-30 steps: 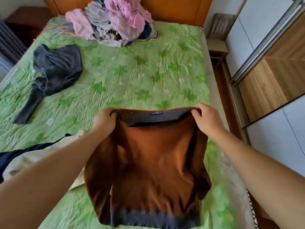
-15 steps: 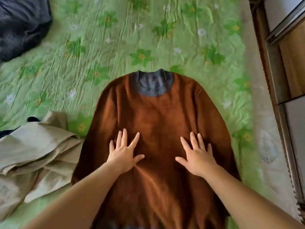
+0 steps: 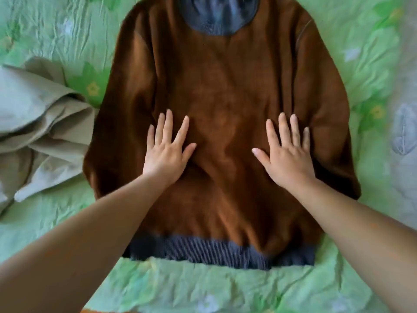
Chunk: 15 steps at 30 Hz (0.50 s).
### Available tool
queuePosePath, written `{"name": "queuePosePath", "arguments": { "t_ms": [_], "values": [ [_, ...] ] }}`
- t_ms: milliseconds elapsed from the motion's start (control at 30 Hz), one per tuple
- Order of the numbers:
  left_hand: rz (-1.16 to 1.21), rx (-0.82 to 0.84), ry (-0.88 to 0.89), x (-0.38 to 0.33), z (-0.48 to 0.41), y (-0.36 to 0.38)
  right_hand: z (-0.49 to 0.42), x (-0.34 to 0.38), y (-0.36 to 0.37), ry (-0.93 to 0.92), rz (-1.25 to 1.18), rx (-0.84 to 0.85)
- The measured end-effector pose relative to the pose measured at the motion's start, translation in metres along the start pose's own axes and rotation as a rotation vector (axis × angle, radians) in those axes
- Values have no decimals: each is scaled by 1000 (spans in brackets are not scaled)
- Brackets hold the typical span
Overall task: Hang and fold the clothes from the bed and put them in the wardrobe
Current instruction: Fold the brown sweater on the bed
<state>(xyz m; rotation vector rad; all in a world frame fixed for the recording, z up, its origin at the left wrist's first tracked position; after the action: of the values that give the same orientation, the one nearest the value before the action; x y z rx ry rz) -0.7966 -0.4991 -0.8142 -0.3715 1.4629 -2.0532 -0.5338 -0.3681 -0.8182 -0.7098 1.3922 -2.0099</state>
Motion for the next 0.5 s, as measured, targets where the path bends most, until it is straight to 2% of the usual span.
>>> {"name": "queuePosePath", "arguments": {
  "t_ms": [133,233,300,367,500],
  "values": [
    [106,77,-56,39,99,27,81,23,13,-15,-61,-110],
    [114,106,-198,77,148,35,136,31,9,58,-155,-269],
    [174,152,-347,101,162,36,167,25,4,210,-248,-371],
    [235,152,-431,115,166,31,193,16,4,387,-336,-393],
    [396,105,-452,122,160,16,231,2,26,816,-625,-207]
  ]
}}
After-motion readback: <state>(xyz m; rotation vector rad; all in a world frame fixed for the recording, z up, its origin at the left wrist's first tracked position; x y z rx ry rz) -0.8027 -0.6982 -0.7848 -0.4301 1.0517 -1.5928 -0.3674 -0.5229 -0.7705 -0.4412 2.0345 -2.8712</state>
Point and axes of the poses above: each hand's wrist, its own z-axis away from the middle knuckle, its own y-axis out of the palm, x = y × z, the point moved 7 cm from there along -z, towards the middle knuckle, and after that the axes turned 14 degrees about -y, right-handed, at the moved point
